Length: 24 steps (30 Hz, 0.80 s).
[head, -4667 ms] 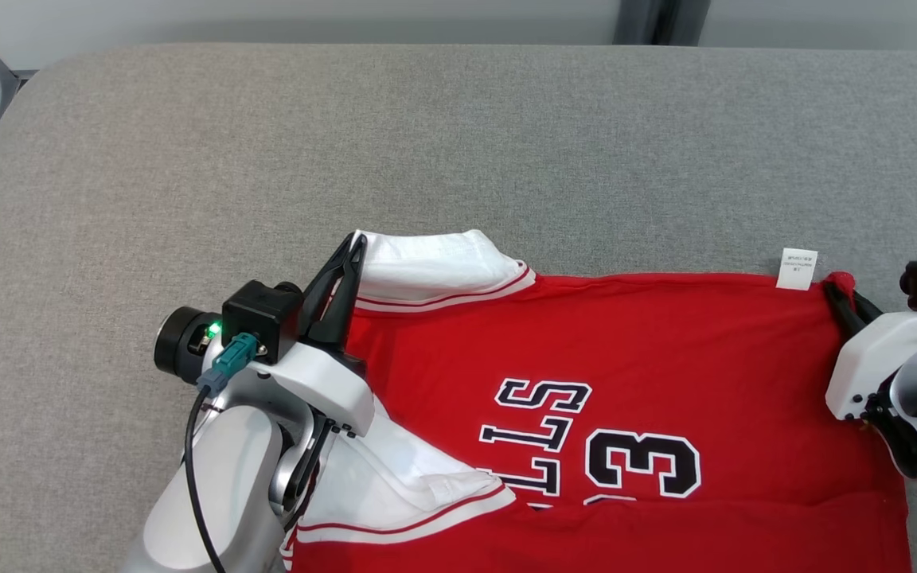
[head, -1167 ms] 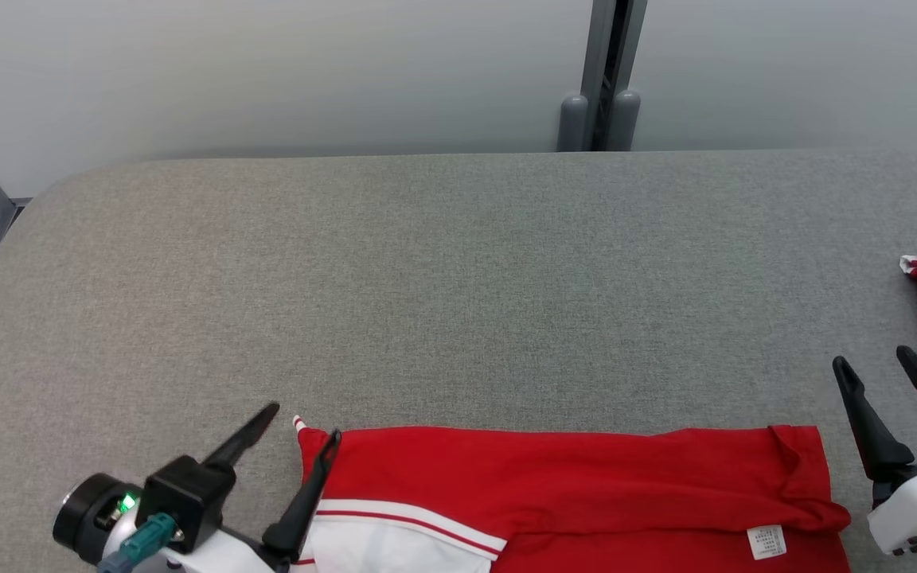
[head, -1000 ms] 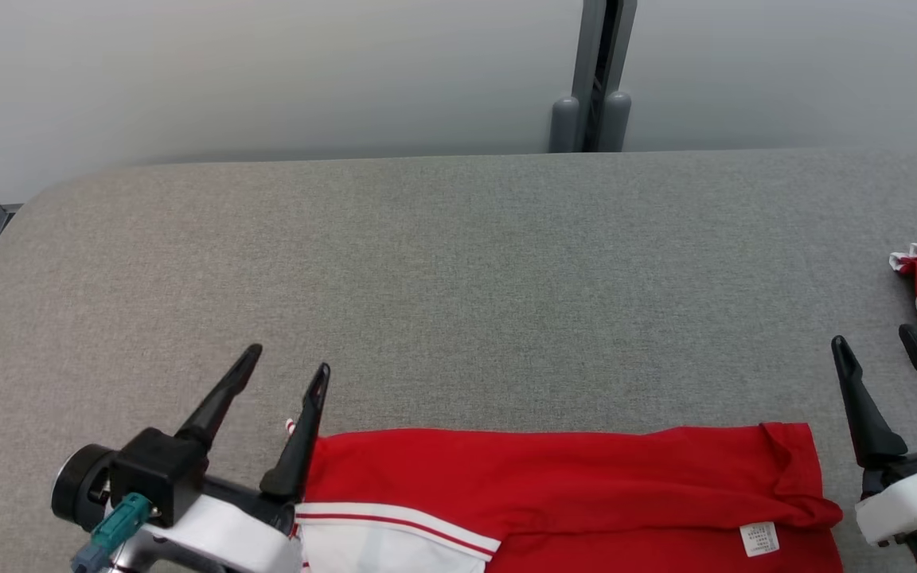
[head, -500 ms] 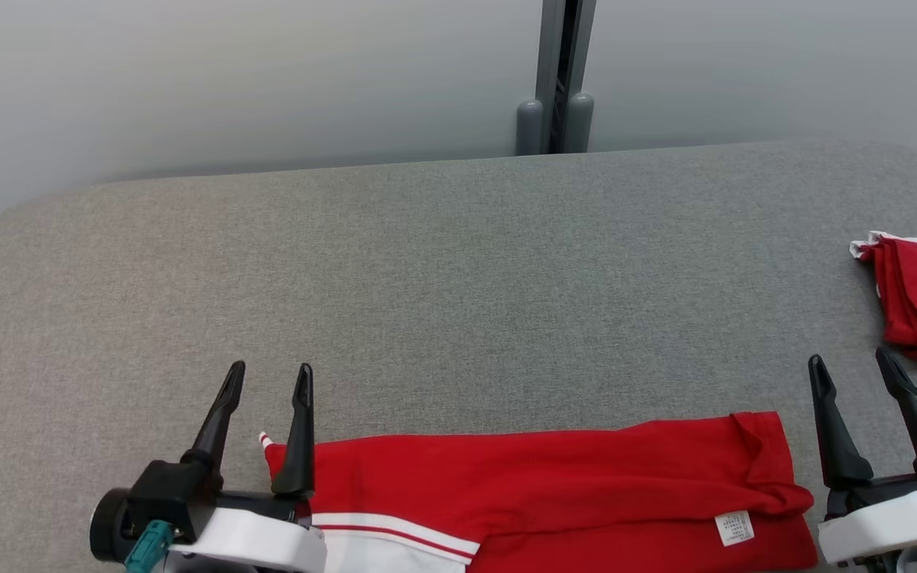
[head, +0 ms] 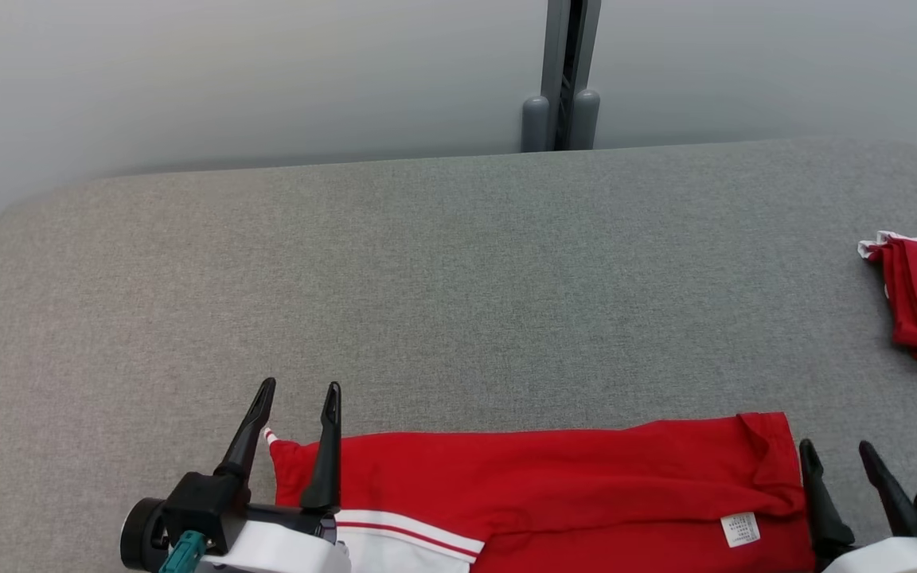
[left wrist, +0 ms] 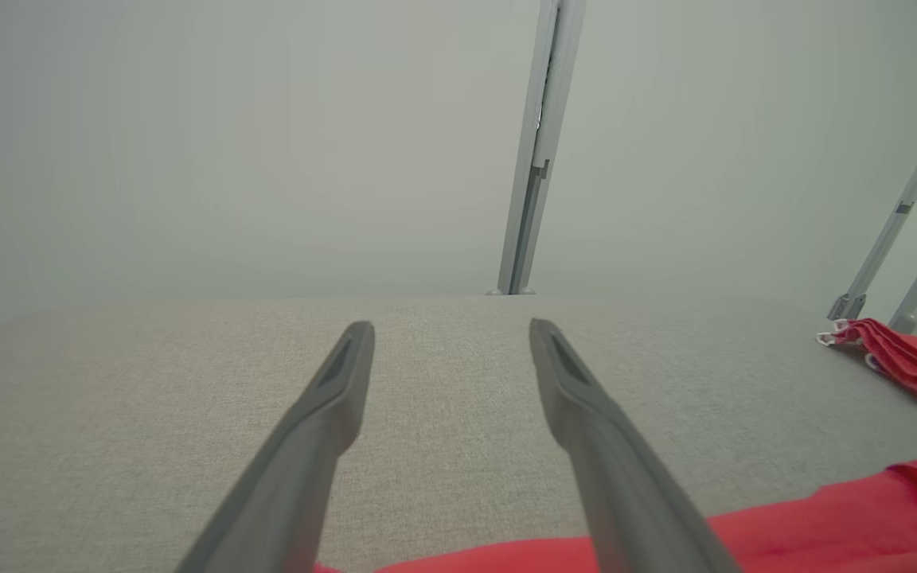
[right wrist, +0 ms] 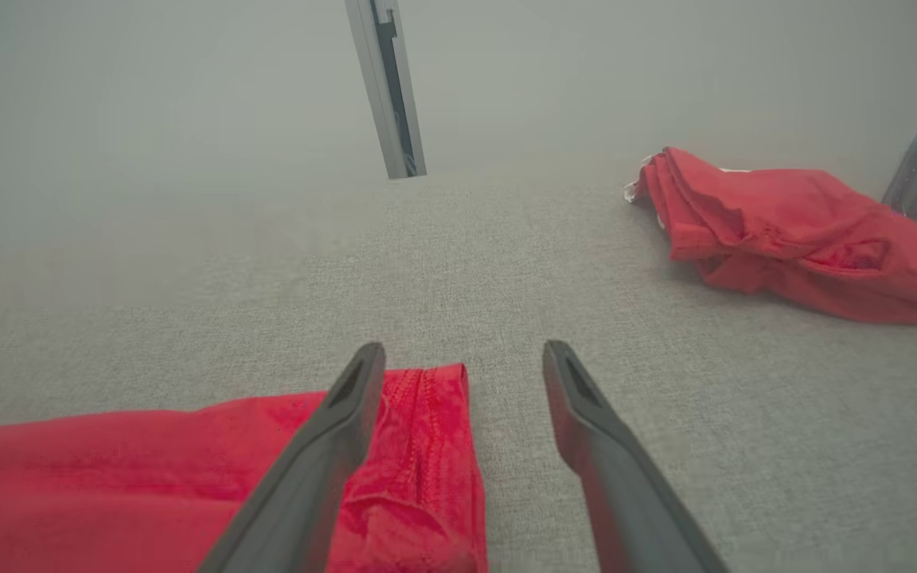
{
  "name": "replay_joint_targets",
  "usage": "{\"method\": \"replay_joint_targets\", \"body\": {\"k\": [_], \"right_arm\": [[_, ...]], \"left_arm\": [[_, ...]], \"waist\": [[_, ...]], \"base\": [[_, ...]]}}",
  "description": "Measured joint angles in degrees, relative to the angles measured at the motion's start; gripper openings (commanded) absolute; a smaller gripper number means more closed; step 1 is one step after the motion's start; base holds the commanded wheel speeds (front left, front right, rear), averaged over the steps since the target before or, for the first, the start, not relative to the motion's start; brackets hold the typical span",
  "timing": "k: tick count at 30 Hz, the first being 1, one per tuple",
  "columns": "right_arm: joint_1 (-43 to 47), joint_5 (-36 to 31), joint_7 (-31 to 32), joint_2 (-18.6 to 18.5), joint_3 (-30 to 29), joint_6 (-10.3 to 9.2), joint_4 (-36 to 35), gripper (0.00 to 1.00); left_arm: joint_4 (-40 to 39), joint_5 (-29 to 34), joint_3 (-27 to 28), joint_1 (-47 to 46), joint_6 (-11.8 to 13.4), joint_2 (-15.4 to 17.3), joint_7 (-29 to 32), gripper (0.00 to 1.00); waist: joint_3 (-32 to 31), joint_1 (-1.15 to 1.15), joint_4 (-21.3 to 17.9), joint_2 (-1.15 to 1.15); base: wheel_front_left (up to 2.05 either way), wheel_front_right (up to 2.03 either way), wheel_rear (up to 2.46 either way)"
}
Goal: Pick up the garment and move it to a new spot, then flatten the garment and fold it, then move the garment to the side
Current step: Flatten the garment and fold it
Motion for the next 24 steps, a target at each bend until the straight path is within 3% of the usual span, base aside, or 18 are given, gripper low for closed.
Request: {"method": "replay_joint_targets", "body": {"k": [12, 22, 23, 24], "right_arm": [[-4.0, 5.4, -1.8, 0.7, 3.6, 0.0, 16.3, 1.0], [-6.6, 11.6, -2.6, -0.7, 9.6, 0.0, 22.3, 1.0], [-6.9, 12.0, -2.6, -1.0, 10.1, 0.0, 22.5, 0.82], [-7.1, 12.2, -2.7, -1.2, 10.5, 0.0, 22.8, 0.34]], "left_arm": [[0.8, 2.6, 0.6, 1.0, -1.4, 0.2, 0.0, 1.0], [0.5, 3.5, 1.3, 1.0, -1.9, 0.3, -0.1, 1.0], [0.5, 3.5, 1.4, 1.0, -1.9, 0.3, -0.1, 1.0], [0.5, 3.6, 1.4, 1.0, -1.9, 0.3, -0.1, 1.0]], "waist": [[-0.1, 0.0, 0.4, 0.0], [0.2, 0.0, 0.6, 0.0], [0.2, 0.0, 0.5, 0.0], [0.3, 0.0, 0.6, 0.0]], "base": [[0.0, 0.0, 0.0], [0.0, 0.0, 0.0], [0.0, 0.0, 0.0], [0.0, 0.0, 0.0]]}}
